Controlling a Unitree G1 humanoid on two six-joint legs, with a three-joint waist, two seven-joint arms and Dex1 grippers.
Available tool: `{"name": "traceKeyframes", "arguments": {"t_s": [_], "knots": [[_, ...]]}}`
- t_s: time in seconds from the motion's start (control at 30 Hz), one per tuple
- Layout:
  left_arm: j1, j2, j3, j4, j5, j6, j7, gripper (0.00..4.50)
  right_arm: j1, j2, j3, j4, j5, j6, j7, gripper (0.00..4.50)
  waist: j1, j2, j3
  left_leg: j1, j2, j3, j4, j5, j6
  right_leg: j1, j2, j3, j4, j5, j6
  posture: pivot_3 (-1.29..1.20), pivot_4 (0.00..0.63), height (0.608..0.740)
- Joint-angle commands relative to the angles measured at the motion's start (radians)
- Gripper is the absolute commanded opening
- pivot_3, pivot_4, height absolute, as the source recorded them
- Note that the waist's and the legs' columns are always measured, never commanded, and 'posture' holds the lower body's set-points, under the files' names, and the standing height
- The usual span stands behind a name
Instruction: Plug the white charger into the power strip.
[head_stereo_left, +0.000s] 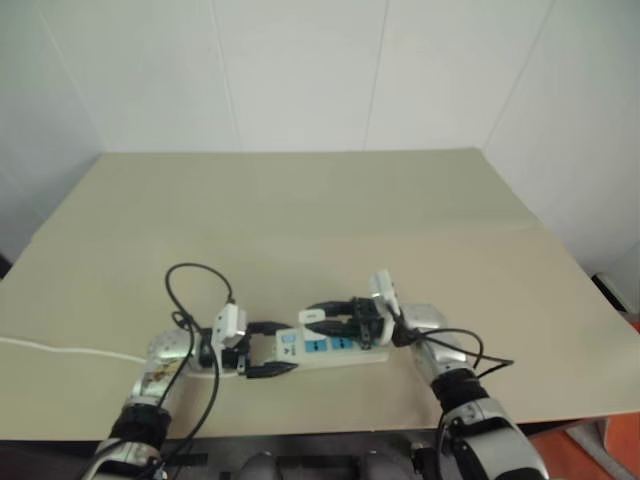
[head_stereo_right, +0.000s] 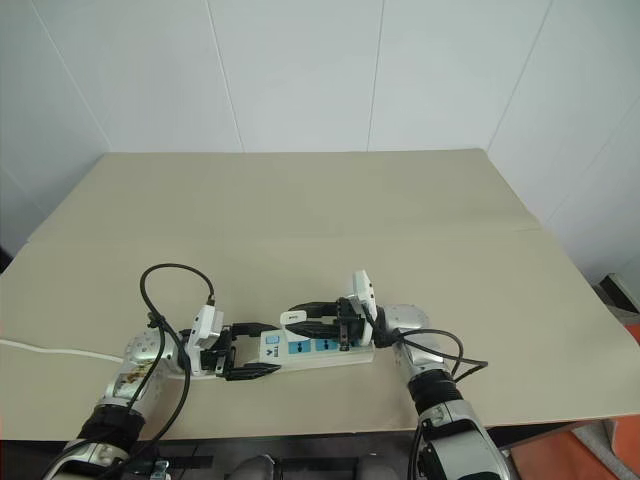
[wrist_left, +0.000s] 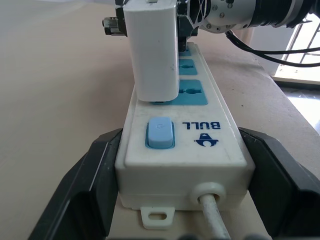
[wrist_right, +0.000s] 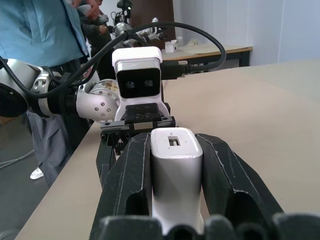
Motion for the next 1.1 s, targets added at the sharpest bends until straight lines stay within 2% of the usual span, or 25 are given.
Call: {"name": "traceKeyframes", "arguments": {"t_s": [0.03,0.23,0.43,0.77,1.1], "knots": [[0.005,0.018,0.008,-0.031,-0.006,0.001,-0.006,3.25,-0.006,-0.038,-0.028,0.024,-0.004,-0.014,0.015,1.15,0.000,0.000,0.000,0.000,0.000,0.000,0.000,0.000,0.000,0.000,0.000,0.000,0.000,0.000,0.000,0.00,0.150,0.740],[0.003,0.016,0.006,-0.035,-0.008,0.004,-0.006,3.25,-0.012,-0.057,-0.030,0.034,-0.008,-0.039,0.032,1.15,0.000,0.000,0.000,0.000,0.000,0.000,0.000,0.000,0.000,0.000,0.000,0.000,0.000,0.000,0.000,0.00,0.150,0.740],[0.004,0.015,0.001,-0.043,-0.008,0.008,-0.005,3.25,-0.029,-0.031,-0.010,0.025,-0.022,-0.066,0.028,1.15,0.000,0.000,0.000,0.000,0.000,0.000,0.000,0.000,0.000,0.000,0.000,0.000,0.000,0.000,0.000,0.00,0.150,0.740],[0.024,0.022,0.003,-0.073,-0.012,0.023,0.004,3.25,-0.063,-0.036,0.026,0.123,-0.058,-0.048,0.044,1.15,-0.001,0.000,0.000,0.001,0.000,0.000,0.000,0.000,0.000,0.001,0.000,0.000,0.000,0.000,0.000,0.00,0.150,0.740],[0.042,0.032,0.001,-0.100,-0.013,0.032,0.010,3.25,-0.058,-0.036,0.063,0.165,-0.109,-0.107,0.024,1.15,-0.017,0.000,0.000,0.004,0.000,0.000,-0.001,0.000,0.000,0.002,0.000,0.001,0.001,0.000,0.000,0.00,0.150,0.740]]}}
